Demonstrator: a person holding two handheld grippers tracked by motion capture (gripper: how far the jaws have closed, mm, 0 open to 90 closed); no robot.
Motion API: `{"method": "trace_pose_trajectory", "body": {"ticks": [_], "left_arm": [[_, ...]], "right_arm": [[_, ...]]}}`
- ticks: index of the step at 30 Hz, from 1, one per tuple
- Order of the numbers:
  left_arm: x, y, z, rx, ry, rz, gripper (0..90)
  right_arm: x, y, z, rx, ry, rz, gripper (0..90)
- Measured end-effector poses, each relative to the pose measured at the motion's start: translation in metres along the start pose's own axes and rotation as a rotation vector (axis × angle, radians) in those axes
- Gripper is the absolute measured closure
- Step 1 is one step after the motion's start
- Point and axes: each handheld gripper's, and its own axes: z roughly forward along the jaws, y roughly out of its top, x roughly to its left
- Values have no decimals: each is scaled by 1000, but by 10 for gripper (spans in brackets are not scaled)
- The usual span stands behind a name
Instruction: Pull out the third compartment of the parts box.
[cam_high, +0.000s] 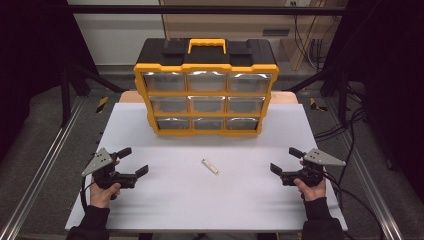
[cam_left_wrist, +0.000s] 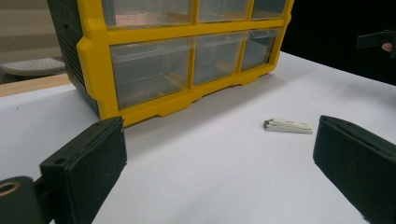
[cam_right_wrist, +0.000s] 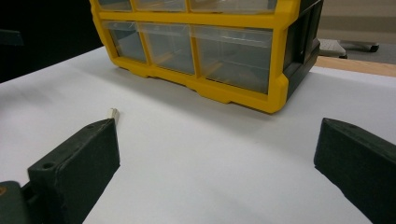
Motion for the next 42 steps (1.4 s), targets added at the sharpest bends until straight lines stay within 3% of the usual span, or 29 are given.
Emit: {"method": "trace_pose_trajectory", "body": {"ticks": [16, 42], "left_arm": [[0, 0, 0, 8, 7, -4, 25], [1, -1, 0, 11, 11, -8, 25]], "right_arm": [[1, 4, -4, -17, -4, -9, 6], [21, 44, -3, -57, -45, -116, 3]]}}
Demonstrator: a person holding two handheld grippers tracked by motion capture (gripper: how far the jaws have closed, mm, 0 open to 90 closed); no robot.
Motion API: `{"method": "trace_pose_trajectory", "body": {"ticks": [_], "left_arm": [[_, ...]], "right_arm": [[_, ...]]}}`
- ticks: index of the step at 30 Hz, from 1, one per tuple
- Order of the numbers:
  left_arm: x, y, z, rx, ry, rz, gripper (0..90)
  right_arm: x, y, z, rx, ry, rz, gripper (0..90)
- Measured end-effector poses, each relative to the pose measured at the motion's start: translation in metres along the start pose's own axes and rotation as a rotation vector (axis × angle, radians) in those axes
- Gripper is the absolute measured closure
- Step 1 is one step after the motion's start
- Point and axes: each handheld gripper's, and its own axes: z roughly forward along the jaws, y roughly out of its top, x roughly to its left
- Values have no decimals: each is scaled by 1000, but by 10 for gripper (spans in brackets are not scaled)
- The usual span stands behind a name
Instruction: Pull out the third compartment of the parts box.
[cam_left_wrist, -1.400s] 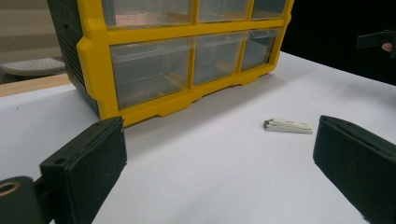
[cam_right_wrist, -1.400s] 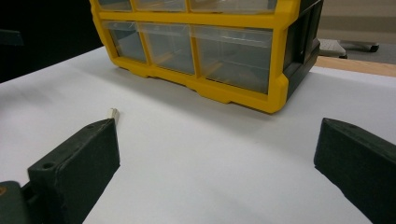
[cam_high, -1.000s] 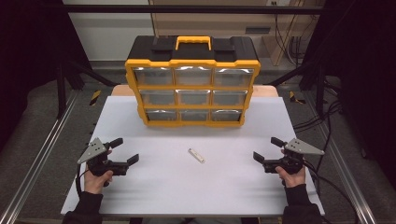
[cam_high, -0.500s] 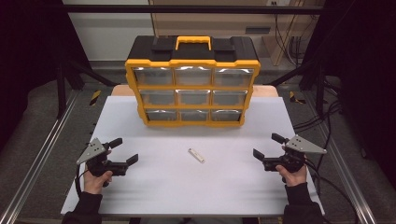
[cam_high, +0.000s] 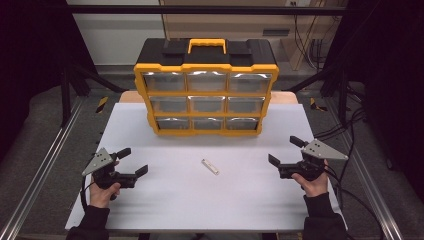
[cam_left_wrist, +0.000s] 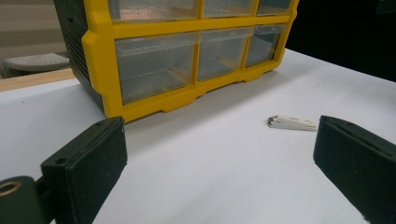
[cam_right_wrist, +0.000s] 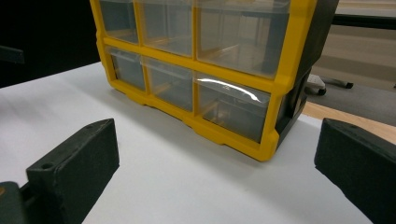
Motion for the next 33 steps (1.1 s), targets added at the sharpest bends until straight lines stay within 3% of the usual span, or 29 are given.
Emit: {"method": "trace_pose_trajectory", "body": {"ticks": [5, 16, 21, 28, 33], "left_arm": [[0, 0, 0, 1, 0, -1, 25], [0, 0, 0, 0, 3, -3, 25], [0, 0, 0, 2, 4, -3, 25], [0, -1, 1, 5, 3, -3, 25], [0, -1, 1, 8, 3, -1, 26]], "right_arm": [[6, 8, 4, 7, -29, -41, 3], [14, 17, 11, 27, -53, -73, 3], [21, 25, 13, 33, -73, -124, 3], [24, 32, 18, 45, -86, -152, 3], [28, 37, 21, 68, -97, -197, 3]]}}
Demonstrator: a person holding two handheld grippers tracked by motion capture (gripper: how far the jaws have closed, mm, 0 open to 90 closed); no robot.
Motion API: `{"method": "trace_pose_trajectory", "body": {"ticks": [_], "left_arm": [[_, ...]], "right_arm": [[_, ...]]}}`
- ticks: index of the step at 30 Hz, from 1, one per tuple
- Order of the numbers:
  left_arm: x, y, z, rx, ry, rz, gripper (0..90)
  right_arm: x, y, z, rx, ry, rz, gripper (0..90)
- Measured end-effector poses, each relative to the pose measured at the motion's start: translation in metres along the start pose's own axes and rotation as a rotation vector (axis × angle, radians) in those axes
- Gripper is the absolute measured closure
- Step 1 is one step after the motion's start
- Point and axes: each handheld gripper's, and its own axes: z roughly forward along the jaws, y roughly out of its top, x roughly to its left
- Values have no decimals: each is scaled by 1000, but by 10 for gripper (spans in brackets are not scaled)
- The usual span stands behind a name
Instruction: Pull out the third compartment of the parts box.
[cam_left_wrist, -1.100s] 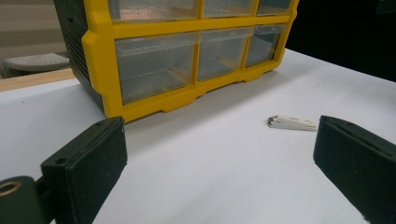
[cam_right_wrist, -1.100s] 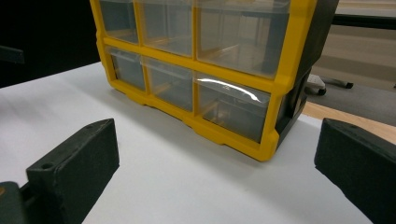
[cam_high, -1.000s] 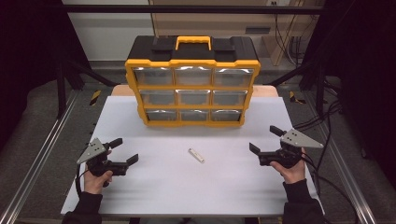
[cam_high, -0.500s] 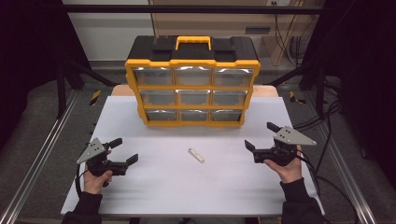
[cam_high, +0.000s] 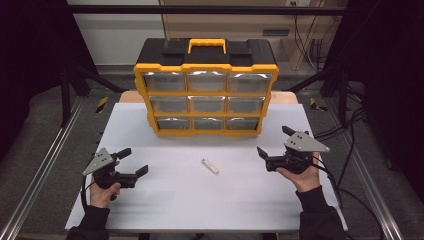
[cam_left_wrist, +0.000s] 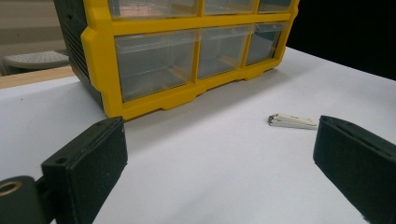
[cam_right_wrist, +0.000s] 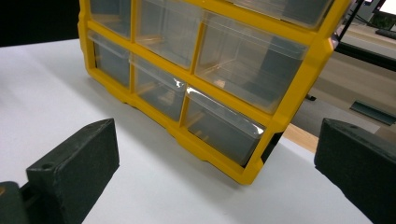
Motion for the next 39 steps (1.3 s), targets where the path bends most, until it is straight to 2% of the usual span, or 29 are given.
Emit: {"method": "trace_pose_trajectory", "body": {"ticks": [14, 17, 24, 32, 37, 39], "left_arm": [[0, 0, 0, 3, 2, 0, 26], [0, 0, 0, 3, 3, 0, 26], [0, 0, 0, 3, 4, 1, 27], [0, 0, 1, 7, 4, 2, 27], [0, 0, 1, 8, 5, 3, 26], [0, 0, 1, 9, 5, 3, 27]], "right_arm": [[5, 18, 3, 44, -12, -107, 4], [8, 25, 4, 60, -28, -156, 6], [11, 34, 6, 75, -31, -203, 7], [16, 45, 10, 114, -55, -308, 14], [18, 49, 13, 128, -64, -344, 16], [20, 51, 15, 137, -73, -373, 18]]}}
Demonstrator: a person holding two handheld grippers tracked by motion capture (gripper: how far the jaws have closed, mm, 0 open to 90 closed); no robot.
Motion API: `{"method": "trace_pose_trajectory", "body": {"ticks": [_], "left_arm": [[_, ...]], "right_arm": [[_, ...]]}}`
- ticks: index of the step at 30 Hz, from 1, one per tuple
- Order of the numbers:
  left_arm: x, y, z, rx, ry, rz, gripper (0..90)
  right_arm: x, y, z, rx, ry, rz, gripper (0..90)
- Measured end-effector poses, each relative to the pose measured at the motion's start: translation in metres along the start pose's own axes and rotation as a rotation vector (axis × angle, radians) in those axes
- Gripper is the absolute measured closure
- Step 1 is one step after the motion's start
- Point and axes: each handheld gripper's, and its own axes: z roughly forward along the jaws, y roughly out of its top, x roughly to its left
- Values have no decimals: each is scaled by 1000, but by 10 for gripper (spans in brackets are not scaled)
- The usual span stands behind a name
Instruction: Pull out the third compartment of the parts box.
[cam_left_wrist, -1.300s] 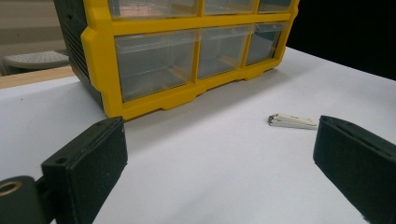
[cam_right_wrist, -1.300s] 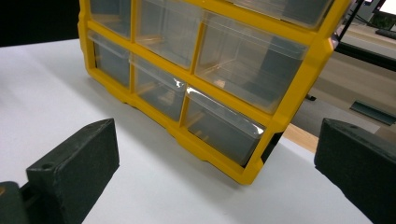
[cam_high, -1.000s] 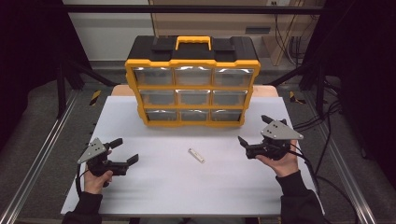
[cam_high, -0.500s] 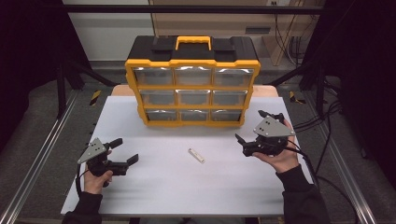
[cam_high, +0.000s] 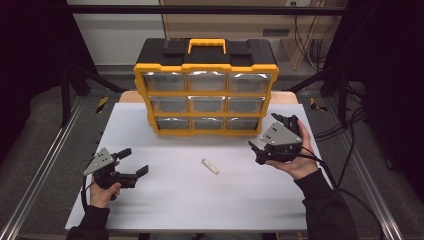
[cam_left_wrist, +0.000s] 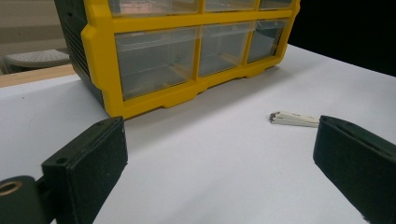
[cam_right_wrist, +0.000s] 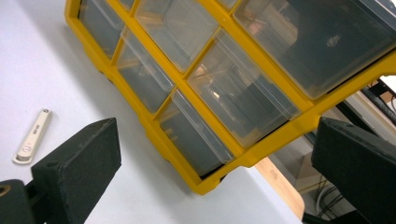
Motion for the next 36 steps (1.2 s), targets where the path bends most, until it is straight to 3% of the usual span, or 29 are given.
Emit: {"method": "trace_pose_trajectory", "body": {"ticks": [14, 36], "left_arm": [[0, 0, 1, 7, 4, 5, 27], [0, 0, 1, 9, 6, 5, 27]], "right_arm": [[1, 7, 5, 21, -22, -80, 23], [2, 27, 18, 66, -41, -256, 21]]}}
